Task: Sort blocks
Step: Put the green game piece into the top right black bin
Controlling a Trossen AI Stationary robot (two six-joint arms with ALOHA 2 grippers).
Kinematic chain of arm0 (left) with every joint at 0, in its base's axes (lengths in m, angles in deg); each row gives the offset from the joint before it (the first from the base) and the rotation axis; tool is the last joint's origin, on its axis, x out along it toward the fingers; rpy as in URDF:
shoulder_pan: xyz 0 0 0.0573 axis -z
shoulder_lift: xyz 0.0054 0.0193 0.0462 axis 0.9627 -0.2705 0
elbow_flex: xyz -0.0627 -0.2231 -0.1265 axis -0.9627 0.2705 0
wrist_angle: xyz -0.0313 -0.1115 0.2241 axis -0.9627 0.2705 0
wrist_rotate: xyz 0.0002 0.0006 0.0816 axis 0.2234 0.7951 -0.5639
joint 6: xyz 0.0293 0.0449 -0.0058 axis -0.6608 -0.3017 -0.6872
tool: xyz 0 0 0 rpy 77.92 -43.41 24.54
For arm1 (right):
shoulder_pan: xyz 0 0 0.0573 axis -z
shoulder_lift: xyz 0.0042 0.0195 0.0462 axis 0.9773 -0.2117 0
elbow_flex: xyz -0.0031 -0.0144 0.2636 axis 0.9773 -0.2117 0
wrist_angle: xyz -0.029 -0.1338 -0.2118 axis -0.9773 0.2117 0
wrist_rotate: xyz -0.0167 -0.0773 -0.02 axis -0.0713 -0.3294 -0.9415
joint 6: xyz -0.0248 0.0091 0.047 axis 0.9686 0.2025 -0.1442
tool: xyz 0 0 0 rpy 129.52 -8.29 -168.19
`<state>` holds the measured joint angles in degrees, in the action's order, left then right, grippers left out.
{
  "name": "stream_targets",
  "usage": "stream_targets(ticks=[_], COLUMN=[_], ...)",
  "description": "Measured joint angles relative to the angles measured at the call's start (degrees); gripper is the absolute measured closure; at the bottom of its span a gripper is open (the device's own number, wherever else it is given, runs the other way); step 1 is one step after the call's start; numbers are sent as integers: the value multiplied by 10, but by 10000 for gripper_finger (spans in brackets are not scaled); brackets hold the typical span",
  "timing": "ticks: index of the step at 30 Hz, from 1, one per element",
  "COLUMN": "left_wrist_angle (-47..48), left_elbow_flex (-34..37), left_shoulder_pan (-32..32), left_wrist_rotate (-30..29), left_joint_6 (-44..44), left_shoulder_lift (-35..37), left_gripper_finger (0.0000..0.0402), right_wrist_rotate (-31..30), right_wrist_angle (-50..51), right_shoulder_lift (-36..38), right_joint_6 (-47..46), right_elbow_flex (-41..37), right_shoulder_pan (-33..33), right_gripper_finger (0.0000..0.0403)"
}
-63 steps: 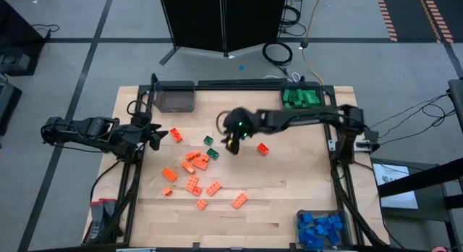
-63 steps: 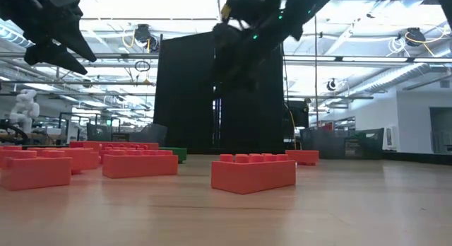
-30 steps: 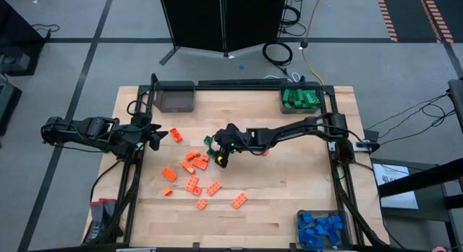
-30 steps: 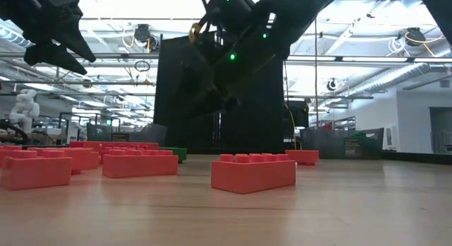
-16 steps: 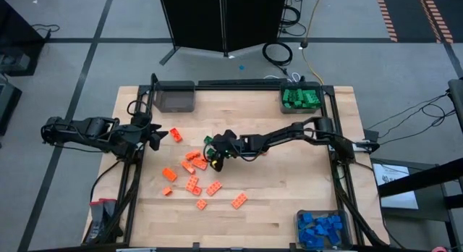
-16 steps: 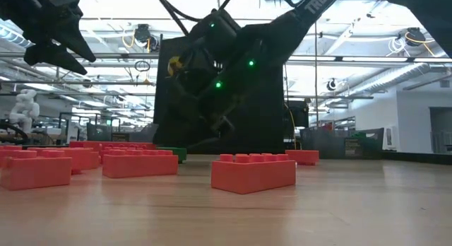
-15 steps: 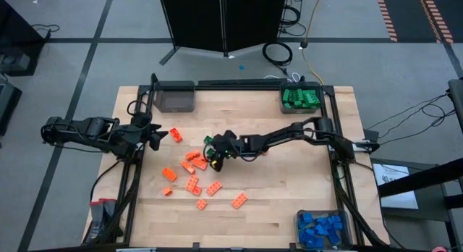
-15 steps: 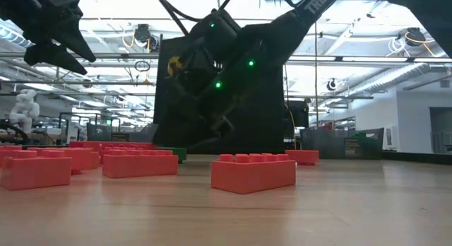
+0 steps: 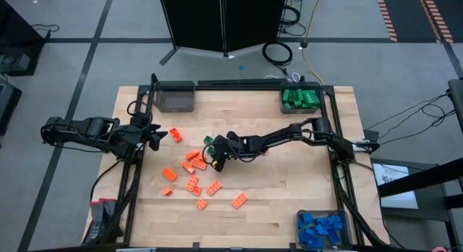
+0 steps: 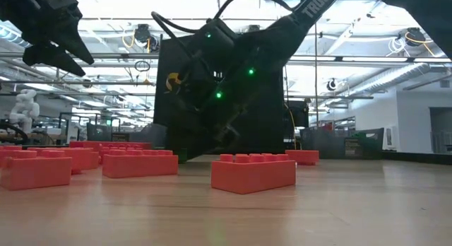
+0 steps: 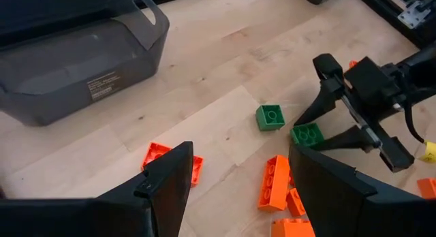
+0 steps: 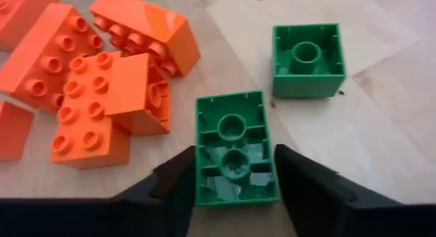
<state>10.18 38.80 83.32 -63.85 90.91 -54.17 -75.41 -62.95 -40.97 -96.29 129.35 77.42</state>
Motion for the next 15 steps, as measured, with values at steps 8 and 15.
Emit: stream_targets(ticks=[8,15], left_wrist_angle=[0,0], left_elbow_flex=[0,0], left_shoulder_pan=[0,0], left_wrist_rotate=[0,0], left_joint_6=[0,-1], left_shoulder_lift=[0,0], left_gripper_finger=[157,157], right_wrist_rotate=[6,9], right_wrist_angle=[11,31], right_shoulder_lift=[16,107], right_joint_6=[-28,-2], right_elbow_flex=[-3,-5], right_shoulder_pan=[3,17], right_gripper_finger=[280,280])
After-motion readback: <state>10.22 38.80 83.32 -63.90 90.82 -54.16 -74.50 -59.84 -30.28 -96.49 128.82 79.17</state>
